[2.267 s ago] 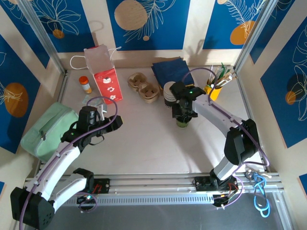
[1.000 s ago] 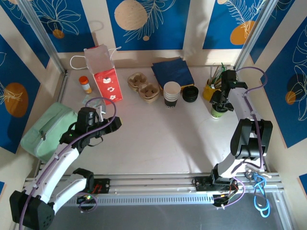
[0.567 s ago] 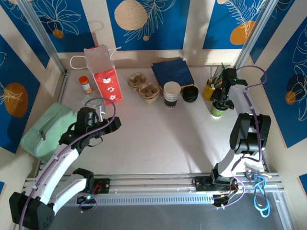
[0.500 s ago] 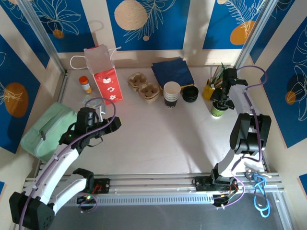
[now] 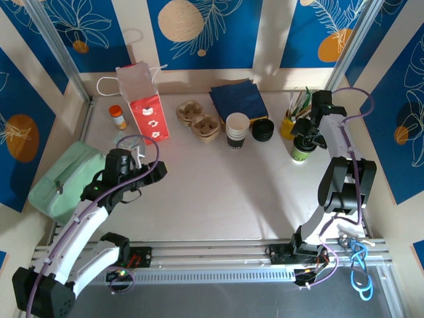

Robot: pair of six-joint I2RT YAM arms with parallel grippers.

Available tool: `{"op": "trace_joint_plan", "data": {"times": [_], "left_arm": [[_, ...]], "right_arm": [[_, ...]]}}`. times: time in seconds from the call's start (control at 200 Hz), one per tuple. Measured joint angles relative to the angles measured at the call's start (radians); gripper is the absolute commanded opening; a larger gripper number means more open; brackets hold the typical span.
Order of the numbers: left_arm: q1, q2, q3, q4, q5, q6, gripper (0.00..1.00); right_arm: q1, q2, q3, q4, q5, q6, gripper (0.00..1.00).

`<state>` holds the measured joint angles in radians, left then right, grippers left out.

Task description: Pack the takeout coffee

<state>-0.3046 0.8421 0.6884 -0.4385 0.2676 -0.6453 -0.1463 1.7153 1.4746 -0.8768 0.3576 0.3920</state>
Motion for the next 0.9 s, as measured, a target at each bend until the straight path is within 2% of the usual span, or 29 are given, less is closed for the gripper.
{"op": "trace_joint_plan", "data": {"times": [0.3, 0.625, 0.9], "left_arm": [[0.000, -0.004, 0.027, -0.016, 0.000, 0.000, 0.63], [0.000, -0.004, 0.029, -0.016, 0.001, -0.002, 0.64], [0.000, -0.003, 0.047, -0.015, 0.017, -0.004, 0.65]], "right_arm": [[-0.006, -0.076, 0.022, -0.061, -0.038, 0.000, 0.89], [0.010, -0.287, 0.031, -0.078, -0.212, 0.002, 0.85], [0.143, -0.365, 0.031, -0.074, -0.343, 0.026, 0.83]]}}
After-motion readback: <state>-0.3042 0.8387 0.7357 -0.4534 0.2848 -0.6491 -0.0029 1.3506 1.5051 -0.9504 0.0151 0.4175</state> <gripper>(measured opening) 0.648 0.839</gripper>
